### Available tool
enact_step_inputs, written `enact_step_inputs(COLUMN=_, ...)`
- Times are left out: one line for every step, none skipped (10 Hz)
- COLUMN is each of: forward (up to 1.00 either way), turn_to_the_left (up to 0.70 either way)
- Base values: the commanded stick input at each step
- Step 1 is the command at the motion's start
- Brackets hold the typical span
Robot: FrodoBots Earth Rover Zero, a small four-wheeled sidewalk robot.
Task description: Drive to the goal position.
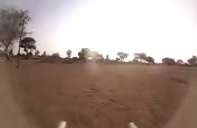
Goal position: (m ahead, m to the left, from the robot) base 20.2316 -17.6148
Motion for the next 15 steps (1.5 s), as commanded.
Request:
enact_step_inputs(forward=0.70, turn_to_the_left=0.00)
enact_step_inputs(forward=0.70, turn_to_the_left=0.00)
enact_step_inputs(forward=0.70, turn_to_the_left=0.00)
enact_step_inputs(forward=0.70, turn_to_the_left=0.00)
enact_step_inputs(forward=0.70, turn_to_the_left=0.00)
enact_step_inputs(forward=0.70, turn_to_the_left=0.00)
enact_step_inputs(forward=0.70, turn_to_the_left=0.00)
enact_step_inputs(forward=0.70, turn_to_the_left=0.00)
enact_step_inputs(forward=0.70, turn_to_the_left=0.00)
enact_step_inputs(forward=0.70, turn_to_the_left=0.00)
enact_step_inputs(forward=0.70, turn_to_the_left=0.00)
enact_step_inputs(forward=0.70, turn_to_the_left=0.00)
enact_step_inputs(forward=0.70, turn_to_the_left=0.00)
enact_step_inputs(forward=0.70, turn_to_the_left=0.00)
enact_step_inputs(forward=0.70, turn_to_the_left=0.00)
